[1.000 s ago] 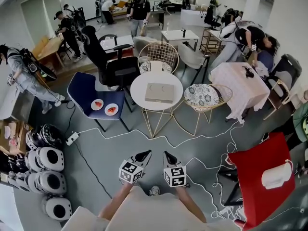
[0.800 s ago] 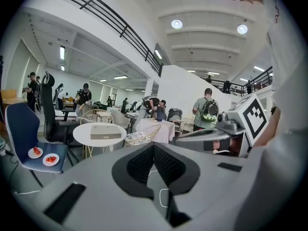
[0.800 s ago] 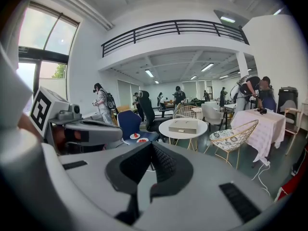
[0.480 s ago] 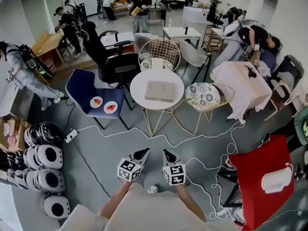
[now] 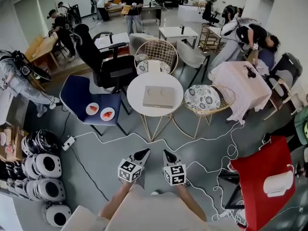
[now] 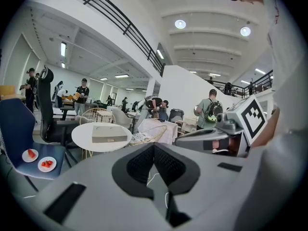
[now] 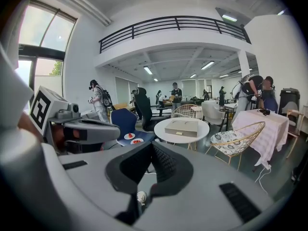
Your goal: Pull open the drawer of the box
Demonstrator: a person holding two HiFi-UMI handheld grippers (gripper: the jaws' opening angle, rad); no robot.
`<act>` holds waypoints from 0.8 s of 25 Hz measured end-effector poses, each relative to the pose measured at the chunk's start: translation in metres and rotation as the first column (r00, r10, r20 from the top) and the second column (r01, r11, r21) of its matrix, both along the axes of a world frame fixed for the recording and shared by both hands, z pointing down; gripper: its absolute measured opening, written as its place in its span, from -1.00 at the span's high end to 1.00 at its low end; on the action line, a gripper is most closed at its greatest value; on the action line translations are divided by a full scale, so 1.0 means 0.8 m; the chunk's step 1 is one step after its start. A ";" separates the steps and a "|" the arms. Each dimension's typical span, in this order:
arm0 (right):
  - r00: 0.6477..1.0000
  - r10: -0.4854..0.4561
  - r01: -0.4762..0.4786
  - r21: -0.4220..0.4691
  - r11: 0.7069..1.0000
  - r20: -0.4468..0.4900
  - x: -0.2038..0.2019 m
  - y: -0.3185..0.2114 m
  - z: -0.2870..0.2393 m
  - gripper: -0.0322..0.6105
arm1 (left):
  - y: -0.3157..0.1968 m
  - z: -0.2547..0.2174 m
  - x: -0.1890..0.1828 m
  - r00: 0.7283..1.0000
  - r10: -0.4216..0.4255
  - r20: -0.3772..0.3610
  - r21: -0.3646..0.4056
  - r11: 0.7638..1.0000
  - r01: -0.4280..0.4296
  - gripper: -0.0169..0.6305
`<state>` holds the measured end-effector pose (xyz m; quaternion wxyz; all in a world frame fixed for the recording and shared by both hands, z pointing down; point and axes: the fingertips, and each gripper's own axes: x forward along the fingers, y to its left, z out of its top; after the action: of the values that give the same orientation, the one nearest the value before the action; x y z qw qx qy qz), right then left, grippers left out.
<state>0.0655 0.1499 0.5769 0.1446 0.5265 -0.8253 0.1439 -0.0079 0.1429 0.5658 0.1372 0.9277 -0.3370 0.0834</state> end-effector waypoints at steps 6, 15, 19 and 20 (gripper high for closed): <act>1.000 0.020 -0.020 -0.007 1.000 -0.018 -0.019 -0.074 0.005 0.85 | -0.076 0.003 -0.017 1.000 0.022 -0.003 -0.006 1.000 -0.022 0.91; 0.999 0.037 -0.037 -0.024 0.999 -0.025 -0.057 -0.182 0.004 0.85 | -0.196 -0.006 -0.052 0.999 0.050 -0.009 -0.015 0.999 -0.050 0.91; 0.997 0.065 -0.066 -0.019 0.998 -0.039 -0.068 -0.233 -0.006 0.85 | -0.244 -0.010 -0.065 0.997 0.071 -0.017 -0.026 0.997 -0.071 0.91; 0.996 0.077 -0.078 -0.018 0.997 -0.041 -0.068 -0.246 -0.010 0.85 | -0.257 -0.013 -0.068 0.997 0.079 -0.020 -0.024 0.997 -0.079 0.91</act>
<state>0.0109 -0.0471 0.5690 0.1606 0.5596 -0.7997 0.1466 -0.0621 -0.0624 0.5556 0.1486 0.9392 -0.2977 0.0843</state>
